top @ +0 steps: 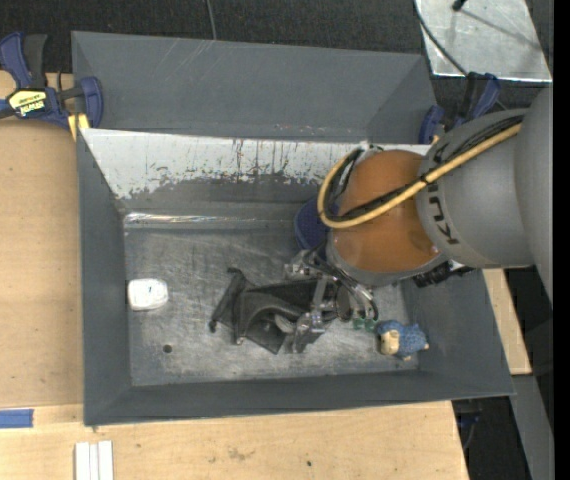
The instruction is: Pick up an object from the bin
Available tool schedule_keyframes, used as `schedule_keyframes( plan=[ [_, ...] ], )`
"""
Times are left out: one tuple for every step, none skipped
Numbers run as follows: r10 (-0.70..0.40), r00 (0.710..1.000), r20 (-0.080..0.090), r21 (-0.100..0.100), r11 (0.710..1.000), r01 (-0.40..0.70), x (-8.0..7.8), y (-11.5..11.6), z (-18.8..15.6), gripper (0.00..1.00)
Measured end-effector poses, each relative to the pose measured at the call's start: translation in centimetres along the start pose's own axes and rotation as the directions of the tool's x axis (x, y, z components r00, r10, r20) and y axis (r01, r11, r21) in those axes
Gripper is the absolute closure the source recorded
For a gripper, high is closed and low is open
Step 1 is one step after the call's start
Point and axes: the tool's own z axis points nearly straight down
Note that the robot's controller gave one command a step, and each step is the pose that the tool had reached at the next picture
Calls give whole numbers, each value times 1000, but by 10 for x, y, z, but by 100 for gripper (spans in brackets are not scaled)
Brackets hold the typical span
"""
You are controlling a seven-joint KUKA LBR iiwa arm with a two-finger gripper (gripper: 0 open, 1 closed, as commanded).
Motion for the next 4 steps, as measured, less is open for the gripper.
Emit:
schedule_keyframes(
  plan=[
    [0,1000,0,0,1000,0,0,0,0,0],
    [0,1000,1,1,1000,0,-1,-1,-1,100],
    [-1,1000,-2,0,1000,1,-1,-1,-9,100],
    [-1,1000,-4,0,1000,1,0,-1,-33,100]
  ],
)
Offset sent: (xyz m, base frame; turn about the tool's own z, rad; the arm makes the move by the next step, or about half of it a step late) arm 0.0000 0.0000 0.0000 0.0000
